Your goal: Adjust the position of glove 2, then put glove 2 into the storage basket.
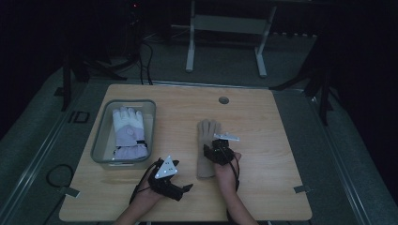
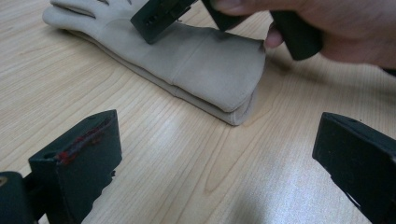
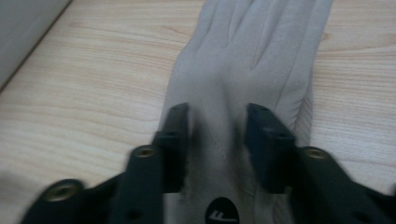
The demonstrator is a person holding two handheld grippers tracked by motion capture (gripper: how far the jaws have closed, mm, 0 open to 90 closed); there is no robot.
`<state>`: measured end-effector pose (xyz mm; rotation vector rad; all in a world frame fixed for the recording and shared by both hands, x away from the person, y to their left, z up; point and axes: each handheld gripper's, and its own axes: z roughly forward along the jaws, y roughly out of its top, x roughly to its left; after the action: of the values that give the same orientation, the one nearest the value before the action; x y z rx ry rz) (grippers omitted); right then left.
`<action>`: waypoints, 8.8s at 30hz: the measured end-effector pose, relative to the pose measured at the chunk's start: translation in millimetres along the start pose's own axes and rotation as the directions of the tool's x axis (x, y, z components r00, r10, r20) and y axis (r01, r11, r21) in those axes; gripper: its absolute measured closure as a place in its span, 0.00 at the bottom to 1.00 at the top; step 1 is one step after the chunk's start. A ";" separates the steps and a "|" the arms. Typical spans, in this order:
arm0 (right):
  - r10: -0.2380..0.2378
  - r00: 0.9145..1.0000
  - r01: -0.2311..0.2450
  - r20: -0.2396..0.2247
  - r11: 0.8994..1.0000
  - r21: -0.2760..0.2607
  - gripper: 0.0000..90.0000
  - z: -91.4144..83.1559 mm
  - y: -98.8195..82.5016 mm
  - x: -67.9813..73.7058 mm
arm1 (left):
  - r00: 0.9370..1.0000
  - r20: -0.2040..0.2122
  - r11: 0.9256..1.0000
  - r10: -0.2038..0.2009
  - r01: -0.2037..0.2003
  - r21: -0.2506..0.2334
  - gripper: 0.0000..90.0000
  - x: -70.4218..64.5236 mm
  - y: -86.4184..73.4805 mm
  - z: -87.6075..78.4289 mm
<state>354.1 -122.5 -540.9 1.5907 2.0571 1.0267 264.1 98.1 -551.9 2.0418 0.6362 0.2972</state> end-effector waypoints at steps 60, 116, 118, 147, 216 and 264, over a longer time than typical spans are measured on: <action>-0.186 0.933 0.194 -0.309 0.981 -0.005 0.20 15.3 51.6 -73.6 | 0.983 0.160 0.991 0.092 -0.106 0.083 0.26 -1.8 51.5 63.9; -0.356 0.870 0.369 -0.342 0.929 -0.029 0.84 5.6 50.6 -43.6 | 0.968 0.044 0.914 0.249 -0.249 0.320 0.90 -11.3 69.8 72.1; -0.351 0.871 0.361 -0.343 0.932 -0.036 0.84 3.0 53.3 -41.0 | 0.970 0.046 0.918 0.238 -0.240 0.317 0.90 -9.2 73.7 65.2; -0.387 0.837 0.378 -0.386 0.920 -0.102 0.84 -10.3 94.2 13.9 | 0.978 0.000 0.925 0.211 -0.199 0.323 0.90 17.2 92.8 -1.8; -0.401 0.755 0.478 -0.519 0.878 0.018 0.82 98.9 137.5 200.5 | 0.970 -0.232 0.899 0.077 0.033 0.436 0.90 108.0 23.6 -124.5; -0.504 0.746 0.541 -0.435 0.840 -0.045 0.22 16.6 101.4 78.6 | 0.992 -0.110 0.991 -0.065 0.076 0.106 0.16 56.3 59.9 -72.8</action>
<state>410.1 -32.2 -467.2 0.7410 2.6541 1.1456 297.7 156.5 -465.2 2.1135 0.8045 0.3373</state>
